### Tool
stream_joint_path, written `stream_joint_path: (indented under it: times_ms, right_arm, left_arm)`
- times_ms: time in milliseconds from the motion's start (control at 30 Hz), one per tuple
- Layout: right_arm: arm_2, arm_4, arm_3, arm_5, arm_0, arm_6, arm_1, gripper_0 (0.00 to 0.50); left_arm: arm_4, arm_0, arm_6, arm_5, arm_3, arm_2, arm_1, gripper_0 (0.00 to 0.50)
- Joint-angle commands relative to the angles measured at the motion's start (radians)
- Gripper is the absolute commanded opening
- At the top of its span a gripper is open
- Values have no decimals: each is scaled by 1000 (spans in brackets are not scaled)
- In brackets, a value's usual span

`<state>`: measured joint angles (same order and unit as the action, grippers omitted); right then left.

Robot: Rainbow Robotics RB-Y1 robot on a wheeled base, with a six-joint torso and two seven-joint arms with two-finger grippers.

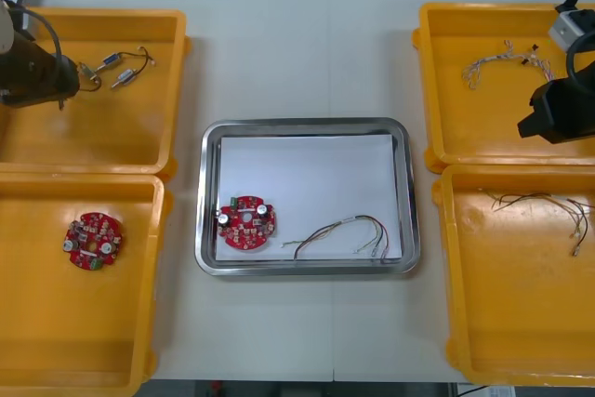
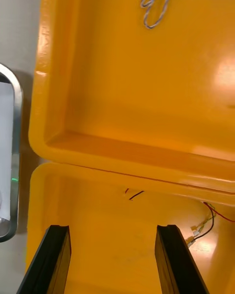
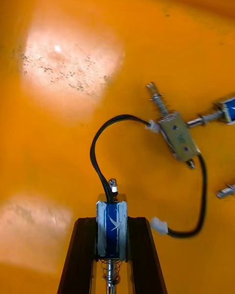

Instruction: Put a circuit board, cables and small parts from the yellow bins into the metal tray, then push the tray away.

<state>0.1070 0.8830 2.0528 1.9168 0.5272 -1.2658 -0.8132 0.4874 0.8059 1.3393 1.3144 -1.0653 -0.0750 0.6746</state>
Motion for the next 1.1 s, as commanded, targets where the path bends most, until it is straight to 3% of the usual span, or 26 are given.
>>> stream_joint_path:
  times_ms: [33,433,633,900,1100]
  right_arm:
    - [105,-16,-23,3,-33,29,-37,500]
    - [117,-79,-34,3,-38,26,-38,500]
    - [119,-91,-33,3,-36,23,-38,500]
    - [119,-108,-95,3,-10,13,-38,500]
    - [119,-116,-155,3,28,-6,-37,500]
  left_arm:
    - [20,9,119,137,-154,-69,54,0]
    - [57,-40,73,373,-427,-92,66,0]
    - [157,-94,-17,453,-596,-80,66,0]
    - [255,-180,-203,486,-851,1,66,0]
    - [244,-218,-347,463,-989,110,45,0]
